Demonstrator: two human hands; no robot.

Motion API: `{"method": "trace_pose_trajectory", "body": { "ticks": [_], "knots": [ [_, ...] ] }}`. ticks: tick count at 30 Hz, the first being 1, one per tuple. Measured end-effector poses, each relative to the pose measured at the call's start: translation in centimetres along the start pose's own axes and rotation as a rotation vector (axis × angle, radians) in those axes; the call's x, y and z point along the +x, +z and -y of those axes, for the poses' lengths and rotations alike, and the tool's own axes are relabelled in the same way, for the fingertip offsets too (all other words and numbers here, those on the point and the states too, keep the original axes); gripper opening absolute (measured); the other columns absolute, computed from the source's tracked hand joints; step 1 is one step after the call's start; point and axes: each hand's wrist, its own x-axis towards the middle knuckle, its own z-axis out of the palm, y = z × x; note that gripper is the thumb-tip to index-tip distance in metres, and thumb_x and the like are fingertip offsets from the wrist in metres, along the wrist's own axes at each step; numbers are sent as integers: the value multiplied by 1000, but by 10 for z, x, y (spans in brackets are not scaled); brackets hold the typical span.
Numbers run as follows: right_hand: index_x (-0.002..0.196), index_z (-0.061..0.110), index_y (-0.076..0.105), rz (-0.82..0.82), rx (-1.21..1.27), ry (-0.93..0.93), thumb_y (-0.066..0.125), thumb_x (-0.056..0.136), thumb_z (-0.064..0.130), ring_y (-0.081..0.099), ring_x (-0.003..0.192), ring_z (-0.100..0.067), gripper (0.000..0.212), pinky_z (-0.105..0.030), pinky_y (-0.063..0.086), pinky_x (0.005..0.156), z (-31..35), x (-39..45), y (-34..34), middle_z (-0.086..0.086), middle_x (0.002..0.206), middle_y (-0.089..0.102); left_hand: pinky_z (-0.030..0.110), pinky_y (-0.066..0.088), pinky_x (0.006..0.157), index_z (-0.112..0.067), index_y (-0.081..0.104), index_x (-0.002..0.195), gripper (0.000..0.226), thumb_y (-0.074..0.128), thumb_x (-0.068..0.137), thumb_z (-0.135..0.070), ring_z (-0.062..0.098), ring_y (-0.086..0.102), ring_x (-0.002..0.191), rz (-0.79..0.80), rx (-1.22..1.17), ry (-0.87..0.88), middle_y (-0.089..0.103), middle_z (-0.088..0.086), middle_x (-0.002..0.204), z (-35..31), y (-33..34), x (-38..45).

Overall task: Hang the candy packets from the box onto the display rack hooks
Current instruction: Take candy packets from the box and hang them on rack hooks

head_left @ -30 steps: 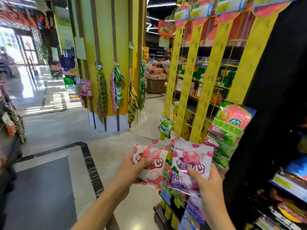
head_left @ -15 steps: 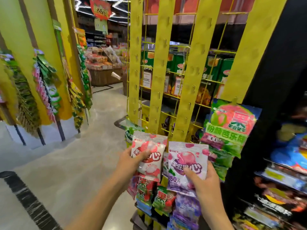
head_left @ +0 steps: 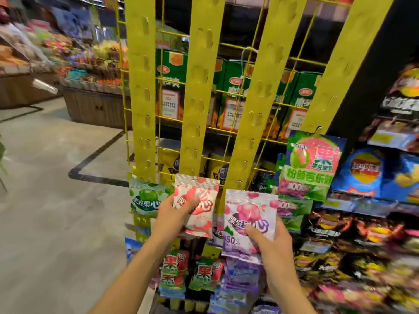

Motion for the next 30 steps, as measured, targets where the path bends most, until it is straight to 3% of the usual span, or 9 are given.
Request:
{"method": "trace_pose_trajectory", "body": {
  "ticks": [3,7,10,12,14,18,22,26,30],
  "knots": [
    [131,38,53,-6,4,-2,75,90,25,61,94,15,49,-21,49,83,0,3,7,24,120,63,24,57,65,-28,67,110,23,76,90,-34,5,75,84,37,-34,12,78,-10,100,2,3,6],
    [139,30,54,-26,-8,0,76,89,26,64,109,0,54,-25,50,87,-1,5,12,16,125,66,38,61,85,-23,65,130,48,78,87,-41,15,74,102,-23,-59,27,77,-7,113,6,3,7],
    [128,31,61,-10,-7,-5,73,91,17,65,93,11,41,-11,48,73,-3,5,15,25,108,70,24,57,81,-28,67,123,37,77,89,-39,-2,71,97,-34,-46,44,74,-15,111,10,1,9],
    [123,36,60,-4,0,-3,74,91,16,64,92,14,40,-10,47,73,-6,5,17,32,102,70,33,59,88,-30,68,121,38,79,87,-44,3,72,100,-44,-31,35,76,-13,110,12,1,11],
    [123,38,60,-6,8,7,75,90,18,63,94,15,41,-16,45,79,-8,5,20,33,103,69,47,57,98,-27,67,126,52,81,82,-52,13,71,108,-63,-9,48,75,-10,116,16,-2,15],
    [117,45,58,-5,28,19,76,89,19,62,94,18,42,-17,45,81,-12,4,23,35,104,68,54,46,111,-23,45,152,100,79,72,-71,20,52,136,-120,51,42,52,-7,150,30,-5,20],
    [125,34,61,-12,22,24,74,90,13,66,95,9,43,-10,50,70,-16,3,23,23,108,72,53,55,100,-29,59,138,97,78,60,-83,21,67,119,-137,34,5,69,-5,131,49,-12,28],
    [131,32,59,-11,15,30,75,89,17,65,99,8,47,-20,50,84,-18,1,24,19,118,69,51,57,97,-29,61,134,86,79,65,-77,21,69,114,-113,59,-36,72,-5,125,51,-13,27],
    [135,30,59,-25,36,42,76,89,19,66,113,-12,50,-32,53,93,-25,2,24,13,122,70,48,57,98,-29,62,130,68,80,75,-65,17,69,113,-84,57,-32,72,-7,123,46,-14,20]
  ]
}}
